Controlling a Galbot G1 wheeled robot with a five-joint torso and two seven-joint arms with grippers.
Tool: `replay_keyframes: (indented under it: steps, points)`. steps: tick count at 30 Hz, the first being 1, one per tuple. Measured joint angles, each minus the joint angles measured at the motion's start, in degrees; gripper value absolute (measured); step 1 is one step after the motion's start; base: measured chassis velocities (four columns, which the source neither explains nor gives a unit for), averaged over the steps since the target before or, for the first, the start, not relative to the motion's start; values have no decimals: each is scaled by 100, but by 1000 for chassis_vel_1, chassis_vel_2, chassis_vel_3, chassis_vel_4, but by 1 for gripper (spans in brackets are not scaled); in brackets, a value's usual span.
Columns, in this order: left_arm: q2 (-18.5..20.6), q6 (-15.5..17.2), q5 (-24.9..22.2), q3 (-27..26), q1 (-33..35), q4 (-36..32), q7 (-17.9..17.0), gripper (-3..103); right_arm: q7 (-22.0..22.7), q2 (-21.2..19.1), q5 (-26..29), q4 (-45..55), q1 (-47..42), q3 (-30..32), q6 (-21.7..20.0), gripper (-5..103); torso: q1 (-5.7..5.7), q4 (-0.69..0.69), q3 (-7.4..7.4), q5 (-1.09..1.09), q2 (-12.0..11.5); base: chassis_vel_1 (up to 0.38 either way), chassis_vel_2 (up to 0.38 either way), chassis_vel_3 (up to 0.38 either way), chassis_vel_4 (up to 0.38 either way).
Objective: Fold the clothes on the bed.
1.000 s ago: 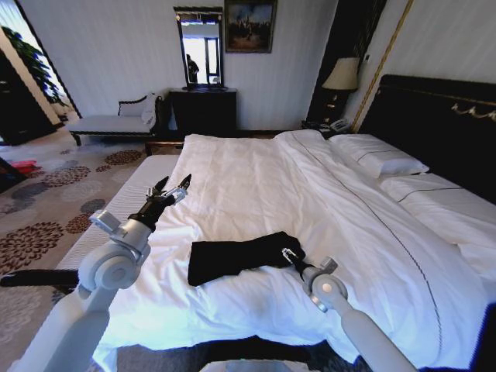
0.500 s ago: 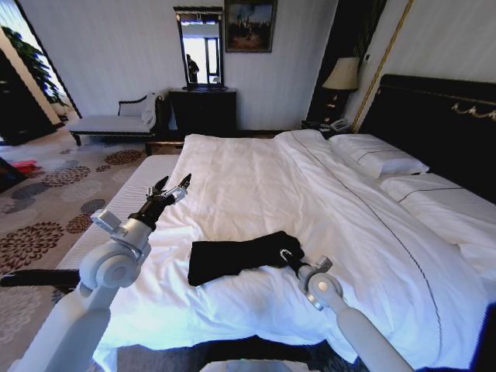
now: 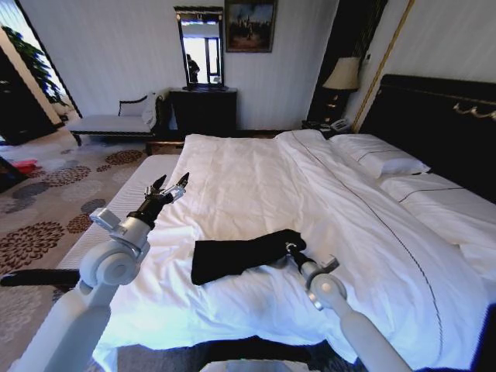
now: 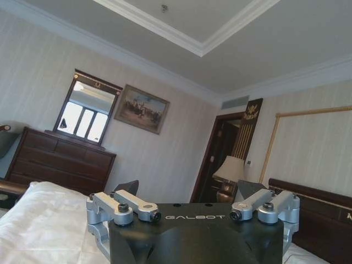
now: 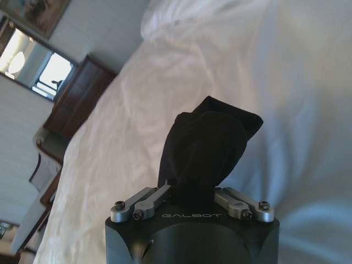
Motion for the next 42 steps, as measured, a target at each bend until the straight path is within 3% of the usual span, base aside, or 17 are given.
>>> replay_keyframes:
  steps: [7,15,21,23,27,34,42]
  points:
    - [-18,-4,0,31,-16,-12,0,100,124,-263,26,270,-203,520,16,7,0,0,0,0,0,0,0,0,0]
    - [-42,-12,2,6,2,-79,0,100,-107,-390,-801,-21,-255,404,50,7,0,1,0,1,0,0,0,0,0]
    - [-42,-15,-126,-227,22,-125,-5,100,-752,-346,-1717,-236,18,-331,369,7,0,2,0,0,0,0,0,0,0]
    - [-42,-15,-144,-277,59,-146,-17,100,-1175,-356,-2210,-393,197,-700,612,7,0,3,0,0,0,0,0,0,0]
    - [-39,-19,-146,-293,75,-134,-18,100,-1563,-376,-2535,-513,428,-1117,835,7,0,2,0,0,0,0,0,0,0]
    - [10,-28,-147,-271,-1,-5,-19,100,-2064,-334,-3116,-825,748,-1848,1172,7,0,1,0,0,0,0,0,0,0]
    - [3,-32,-130,-247,-11,43,-19,100,-2282,-203,-3580,-1156,1111,-2559,1333,7,0,2,0,-1,0,0,0,0,0]
